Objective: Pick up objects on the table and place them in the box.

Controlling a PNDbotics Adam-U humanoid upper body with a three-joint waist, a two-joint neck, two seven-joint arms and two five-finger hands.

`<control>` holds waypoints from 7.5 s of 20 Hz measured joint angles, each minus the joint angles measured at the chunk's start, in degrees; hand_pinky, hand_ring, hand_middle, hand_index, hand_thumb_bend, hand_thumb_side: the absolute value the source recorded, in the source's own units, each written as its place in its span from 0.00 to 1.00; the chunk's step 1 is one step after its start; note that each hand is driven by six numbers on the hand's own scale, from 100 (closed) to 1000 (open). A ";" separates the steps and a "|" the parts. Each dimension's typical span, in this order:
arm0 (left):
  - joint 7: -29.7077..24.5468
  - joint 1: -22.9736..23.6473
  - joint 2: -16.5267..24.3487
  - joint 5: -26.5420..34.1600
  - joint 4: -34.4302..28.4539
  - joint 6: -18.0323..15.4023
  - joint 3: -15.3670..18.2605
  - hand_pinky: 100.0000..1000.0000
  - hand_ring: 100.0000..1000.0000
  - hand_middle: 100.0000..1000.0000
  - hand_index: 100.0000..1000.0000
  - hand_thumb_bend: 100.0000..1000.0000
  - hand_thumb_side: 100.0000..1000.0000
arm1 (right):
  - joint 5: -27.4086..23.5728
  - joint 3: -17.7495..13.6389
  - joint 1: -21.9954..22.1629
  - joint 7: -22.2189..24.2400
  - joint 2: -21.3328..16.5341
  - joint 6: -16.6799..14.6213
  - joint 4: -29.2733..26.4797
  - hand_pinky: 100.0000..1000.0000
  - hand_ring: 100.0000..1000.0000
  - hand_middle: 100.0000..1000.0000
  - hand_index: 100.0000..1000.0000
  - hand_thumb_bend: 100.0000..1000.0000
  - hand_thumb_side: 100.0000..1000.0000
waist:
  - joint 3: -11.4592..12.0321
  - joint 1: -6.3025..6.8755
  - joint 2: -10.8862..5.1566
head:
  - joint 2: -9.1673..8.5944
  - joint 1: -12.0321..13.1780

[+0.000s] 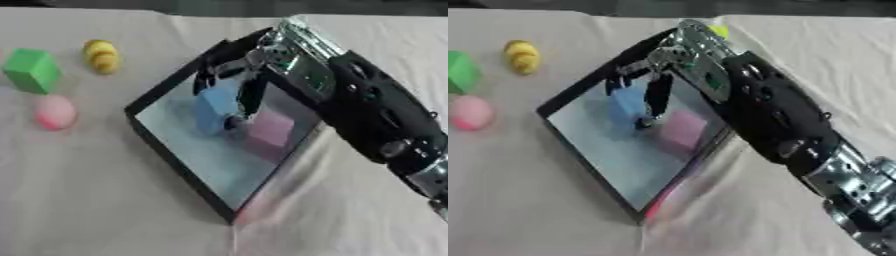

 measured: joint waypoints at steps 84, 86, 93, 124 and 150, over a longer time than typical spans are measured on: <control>-2.42 -3.35 -0.59 -0.51 -0.31 1.80 -3.46 0.80 0.76 0.72 0.76 0.06 0.72 | -5.26 -17.25 -4.52 -24.50 -16.08 13.95 6.40 0.66 0.50 0.44 0.57 0.26 0.00 | 2.50 -0.85 4.04 | -4.51 -3.77; -2.28 -2.87 -0.29 -0.54 -0.28 1.70 -3.21 0.80 0.76 0.72 0.76 0.07 0.72 | -8.10 -14.96 -4.50 -21.39 -17.28 14.12 0.93 0.66 0.51 0.46 0.59 0.24 0.00 | 2.04 -1.06 3.61 | -3.99 -3.55; -0.54 -1.06 0.35 -0.66 0.06 1.26 -2.04 0.80 0.76 0.72 0.77 0.07 0.72 | -12.97 -9.31 -2.84 -12.36 -16.98 15.92 -9.05 0.67 0.54 0.48 0.61 0.27 0.00 | 0.32 -1.16 1.37 | -1.38 -2.26; -1.26 -0.69 1.02 -0.83 0.40 1.27 -2.44 0.80 0.76 0.72 0.77 0.08 0.71 | -10.27 -0.49 4.59 -0.85 -11.36 9.49 -19.44 0.83 0.85 0.82 0.90 0.39 0.19 | 0.17 -1.51 0.40 | -0.84 -2.27; -1.02 -0.91 1.02 -1.00 0.38 1.18 -2.16 0.80 0.77 0.72 0.77 0.08 0.69 | -49.32 -30.63 29.75 -54.71 -15.04 27.49 -22.84 0.85 0.79 0.78 0.82 0.00 0.55 | -1.21 -1.49 0.40 | -0.87 -0.68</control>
